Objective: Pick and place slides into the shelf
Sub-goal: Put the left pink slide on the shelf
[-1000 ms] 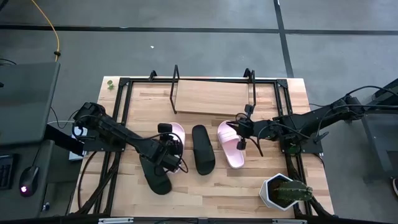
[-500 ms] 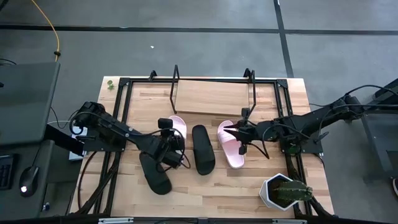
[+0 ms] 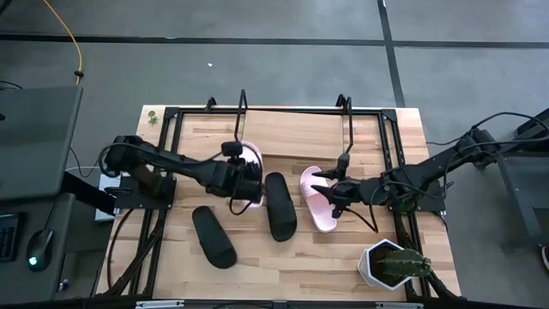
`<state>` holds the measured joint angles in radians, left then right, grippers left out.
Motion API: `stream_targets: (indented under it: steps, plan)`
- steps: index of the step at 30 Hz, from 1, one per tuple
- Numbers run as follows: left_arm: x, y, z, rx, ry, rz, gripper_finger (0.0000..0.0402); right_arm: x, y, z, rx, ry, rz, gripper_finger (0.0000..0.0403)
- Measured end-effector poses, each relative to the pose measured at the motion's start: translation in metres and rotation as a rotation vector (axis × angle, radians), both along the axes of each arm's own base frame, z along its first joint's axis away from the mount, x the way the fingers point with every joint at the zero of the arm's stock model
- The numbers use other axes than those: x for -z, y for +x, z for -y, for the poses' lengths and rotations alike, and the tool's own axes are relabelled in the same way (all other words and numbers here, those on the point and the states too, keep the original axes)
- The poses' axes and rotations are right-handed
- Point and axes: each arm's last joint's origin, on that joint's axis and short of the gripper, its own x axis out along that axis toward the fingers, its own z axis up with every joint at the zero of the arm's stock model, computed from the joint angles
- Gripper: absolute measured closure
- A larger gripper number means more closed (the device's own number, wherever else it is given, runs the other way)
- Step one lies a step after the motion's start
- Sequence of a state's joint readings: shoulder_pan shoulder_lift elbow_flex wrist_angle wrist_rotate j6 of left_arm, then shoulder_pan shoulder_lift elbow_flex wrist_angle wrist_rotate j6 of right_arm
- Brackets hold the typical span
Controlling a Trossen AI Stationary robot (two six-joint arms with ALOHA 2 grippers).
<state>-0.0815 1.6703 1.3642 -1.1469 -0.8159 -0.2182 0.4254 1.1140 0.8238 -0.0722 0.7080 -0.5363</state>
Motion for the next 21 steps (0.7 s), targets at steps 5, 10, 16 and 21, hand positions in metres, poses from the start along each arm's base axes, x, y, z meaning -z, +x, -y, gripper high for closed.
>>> stream_targets:
  steps: [5,10,16,21]
  plan:
    - [-0.034,0.011,0.000,0.052,0.006,0.070,0.0388,0.004,0.001,-0.006,0.039,-0.070,-0.015,0.0194]
    - [-0.066,0.017,0.000,0.112,0.026,0.120,0.0398,0.006,0.003,-0.014,0.046,-0.121,-0.016,0.0171]
    - [-0.093,0.021,0.000,0.158,0.055,0.168,0.0387,0.013,0.008,-0.024,0.039,-0.207,-0.033,0.0167]
    - [-0.103,0.024,0.000,0.195,0.073,0.199,0.0396,0.019,0.017,-0.030,0.077,-0.300,-0.043,0.0166]
